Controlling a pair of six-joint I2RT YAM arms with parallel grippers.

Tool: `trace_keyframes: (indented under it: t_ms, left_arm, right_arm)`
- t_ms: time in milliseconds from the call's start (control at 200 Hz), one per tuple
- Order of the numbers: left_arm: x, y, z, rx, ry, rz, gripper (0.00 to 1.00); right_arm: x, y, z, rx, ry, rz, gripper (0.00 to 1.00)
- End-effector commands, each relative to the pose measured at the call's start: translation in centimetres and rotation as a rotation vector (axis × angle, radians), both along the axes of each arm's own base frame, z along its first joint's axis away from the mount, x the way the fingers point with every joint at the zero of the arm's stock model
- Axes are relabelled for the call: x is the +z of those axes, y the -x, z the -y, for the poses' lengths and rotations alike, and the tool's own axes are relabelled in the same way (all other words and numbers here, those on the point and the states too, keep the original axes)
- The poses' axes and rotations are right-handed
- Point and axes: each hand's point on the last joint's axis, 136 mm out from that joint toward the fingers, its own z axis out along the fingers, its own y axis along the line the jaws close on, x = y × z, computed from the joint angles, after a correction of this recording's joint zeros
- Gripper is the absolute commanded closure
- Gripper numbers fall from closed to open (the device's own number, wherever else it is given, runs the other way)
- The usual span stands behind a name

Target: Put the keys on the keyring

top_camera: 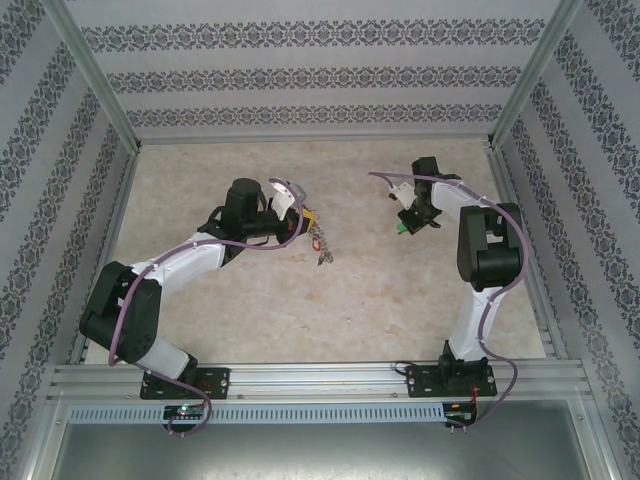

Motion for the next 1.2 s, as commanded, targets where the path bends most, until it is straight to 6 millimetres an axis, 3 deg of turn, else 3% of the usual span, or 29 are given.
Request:
trace_keyframes:
  t_ms: [0, 155, 325, 500, 640, 804, 889, 1009, 1194]
  left_arm:
    - [1.8, 0.3, -0.3, -0.021, 0.022, 0.05, 1.0]
    - [1.8, 0.5, -0.4, -0.021, 0.016, 0.057, 1.0]
    - [2.1, 0.5, -0.6, -0.024, -0.006, 0.083, 1.0]
    - [3.1, 1.1, -0.2, -0.087, -0.027, 0.134, 1.0]
    - [4.0, 1.6, 0.2, -0.12, -0.032, 0.203, 1.0]
    - [4.7, 1.6, 1.2, -0.138, -0.033, 0.247, 1.0]
    - [4.9, 1.6, 1.8, -0.154, -0.033, 0.255, 1.0]
    - [4.9, 1.8, 2.6, -0.185, -0.03, 0.262, 1.0]
    - [4.1, 2.6, 3.6, -0.235, -0.051, 0.279, 1.0]
  right_arm:
    - [0.8, -1.1, 0.4, -0.017, 0.011, 0.053, 1.0]
    - [2.6, -1.4, -0.5, -0.023, -0.072, 0.123, 1.0]
    - [7.4, -0.7, -3.2, 0.034, -0.234, 0.268, 1.0]
    - [13.8, 2.8, -8.1, 0.253, -0.479, 0.395, 1.0]
    - [17.0, 6.5, -11.4, 0.418, -0.569, 0.447, 1.0]
    - [17.8, 10.5, -15.4, 0.615, -0.589, 0.476, 1.0]
    - [17.4, 11.5, -16.9, 0.653, -0.573, 0.486, 1.0]
    - [18.4, 13.5, -19.0, 0.692, -0.72, 0.414, 1.0]
    - [19.4, 14.5, -20.5, 0.677, -0.772, 0.363, 1.0]
